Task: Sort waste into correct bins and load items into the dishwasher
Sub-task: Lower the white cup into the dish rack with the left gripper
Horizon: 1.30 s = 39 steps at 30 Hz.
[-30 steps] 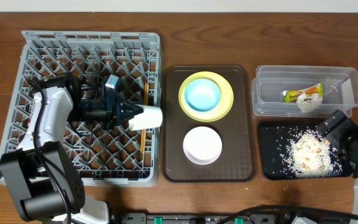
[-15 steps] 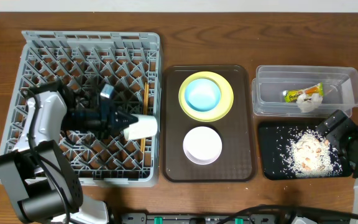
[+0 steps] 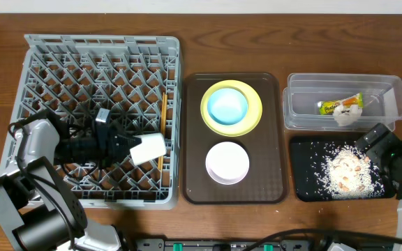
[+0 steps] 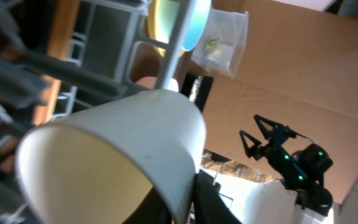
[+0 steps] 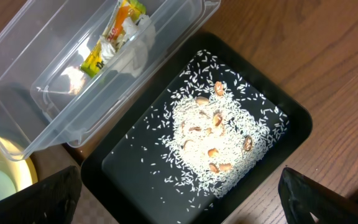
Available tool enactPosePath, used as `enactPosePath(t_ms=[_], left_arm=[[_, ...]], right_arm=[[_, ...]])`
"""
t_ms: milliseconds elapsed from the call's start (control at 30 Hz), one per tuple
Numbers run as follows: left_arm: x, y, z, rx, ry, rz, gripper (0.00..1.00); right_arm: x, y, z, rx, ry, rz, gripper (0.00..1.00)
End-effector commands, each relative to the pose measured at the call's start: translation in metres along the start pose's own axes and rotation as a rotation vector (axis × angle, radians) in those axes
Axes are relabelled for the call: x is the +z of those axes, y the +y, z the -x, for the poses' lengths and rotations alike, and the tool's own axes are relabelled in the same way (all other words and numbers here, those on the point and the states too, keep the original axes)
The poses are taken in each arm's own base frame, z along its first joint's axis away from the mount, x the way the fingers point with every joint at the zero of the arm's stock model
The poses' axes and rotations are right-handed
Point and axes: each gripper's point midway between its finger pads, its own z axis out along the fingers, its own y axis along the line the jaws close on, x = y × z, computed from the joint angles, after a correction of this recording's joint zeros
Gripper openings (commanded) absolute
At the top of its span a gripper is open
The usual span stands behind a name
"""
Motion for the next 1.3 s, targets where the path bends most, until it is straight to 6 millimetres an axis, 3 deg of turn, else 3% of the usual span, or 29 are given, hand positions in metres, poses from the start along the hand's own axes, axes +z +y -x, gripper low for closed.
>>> enactPosePath(t_ms=[0,333,700,967,1200,1267], left_arm=[[-0.003,0.03,-0.01,0.011,0.059,0.15,0.17],[-0.013,0.032,-0.004,-0.027,0.014,0.148,0.43],[-0.054,0.023,-0.002,-0.069,-0.177,0.192,0.51],[-0.083,0.017,-0.016,-0.062,-0.32,0.437,0.51],[-0.094,-0.014,-0.036,0.052,-0.478,0.495,0.52],[-0.094,-0.023,-0.042,0.11,-0.51,0.505,0.57]], right_arm=[[-0.003,-0.001,0.004,-0.006,-0.014,-0.004,0.99],[-0.003,-0.001,0.004,-0.006,-0.014,-0.004,0.99],[-0.003,-0.001,0.004,-0.006,-0.014,-0.004,0.99],[-0.003,-0.001,0.004,-0.006,-0.014,-0.004,0.99],[-0.003,-0.001,0.004,-0.006,-0.014,-0.004,0.99],[-0.003,-0.001,0.004,-0.006,-0.014,-0.004,0.99]])
